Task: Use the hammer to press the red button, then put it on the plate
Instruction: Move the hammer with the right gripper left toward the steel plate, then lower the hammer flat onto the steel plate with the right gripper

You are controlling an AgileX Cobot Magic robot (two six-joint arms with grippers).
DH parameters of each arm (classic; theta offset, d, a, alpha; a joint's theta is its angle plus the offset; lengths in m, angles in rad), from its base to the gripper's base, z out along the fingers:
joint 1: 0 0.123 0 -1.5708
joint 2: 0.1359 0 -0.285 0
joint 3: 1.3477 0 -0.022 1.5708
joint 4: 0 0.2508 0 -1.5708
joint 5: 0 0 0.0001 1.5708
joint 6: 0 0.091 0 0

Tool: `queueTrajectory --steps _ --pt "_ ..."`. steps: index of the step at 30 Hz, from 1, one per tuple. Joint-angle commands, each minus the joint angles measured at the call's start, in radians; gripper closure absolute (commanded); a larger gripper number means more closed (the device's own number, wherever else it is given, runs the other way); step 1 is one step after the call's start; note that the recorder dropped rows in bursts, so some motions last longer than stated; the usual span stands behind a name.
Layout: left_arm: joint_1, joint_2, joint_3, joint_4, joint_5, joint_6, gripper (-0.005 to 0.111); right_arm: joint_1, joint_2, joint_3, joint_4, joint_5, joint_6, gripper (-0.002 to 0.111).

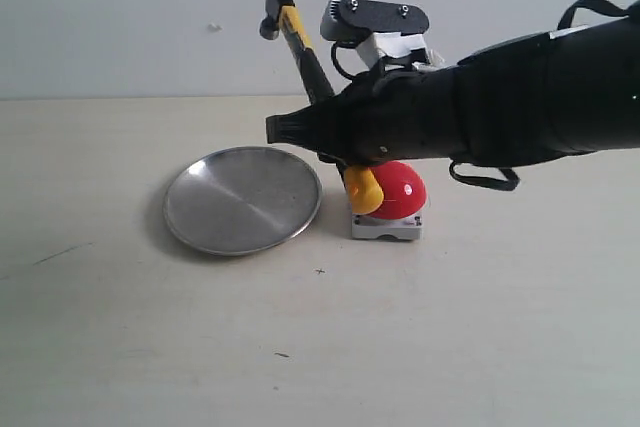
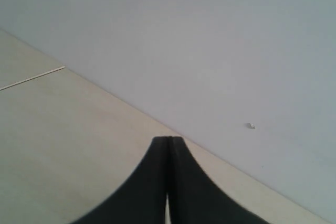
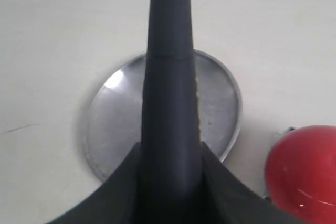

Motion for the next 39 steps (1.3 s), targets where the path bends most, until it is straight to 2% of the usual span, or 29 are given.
queueTrajectory --steps 1,3,4,6,14,17,20,25,31,39 --pt "0.003 -0.005 -0.008 -0.007 0.000 -0.001 0.107 0.080 -0.015 -0.021 -0.158 -0.259 0.229 0.108" --pt "0.003 -0.005 -0.008 -0.007 0.000 -0.001 0.107 0.135 -0.015 -0.021 -0.381 -0.350 0.502 0.108" --pt "0.003 -0.005 -0.008 -0.007 0.000 -0.001 0.107 0.157 -0.015 -0.021 -0.524 -0.364 0.670 0.108" --pt "0.003 -0.005 -0.008 -0.007 0.000 -0.001 0.107 0.163 -0.015 -0.021 -0.688 -0.343 0.871 0.108" --pt "0.003 -0.005 -0.008 -0.007 0.000 -0.001 0.107 0.163 0.048 -0.021 -1.187 -0.285 1.458 0.108" --pt "0.003 -0.005 -0.008 -0.007 0.000 -0.001 0.107 0.163 0.092 -0.021 -1.393 -0.309 1.700 0.108" --pt "0.003 -0.005 -0.008 -0.007 0.000 -0.001 0.107 0.163 0.142 -0.021 -1.504 -0.369 1.908 0.108" --pt "0.003 -0.005 -0.008 -0.007 0.000 -0.001 0.107 0.163 0.213 -0.019 -1.579 -0.466 2.085 0.108" --pt "0.003 -0.005 -0.008 -0.007 0.000 -0.001 0.107 0.154 0.267 -0.024 -1.579 -0.490 2.113 0.108" --pt "0.003 -0.005 -0.008 -0.007 0.000 -0.001 0.107 0.139 0.350 -0.104 -1.705 -0.441 2.232 0.108"
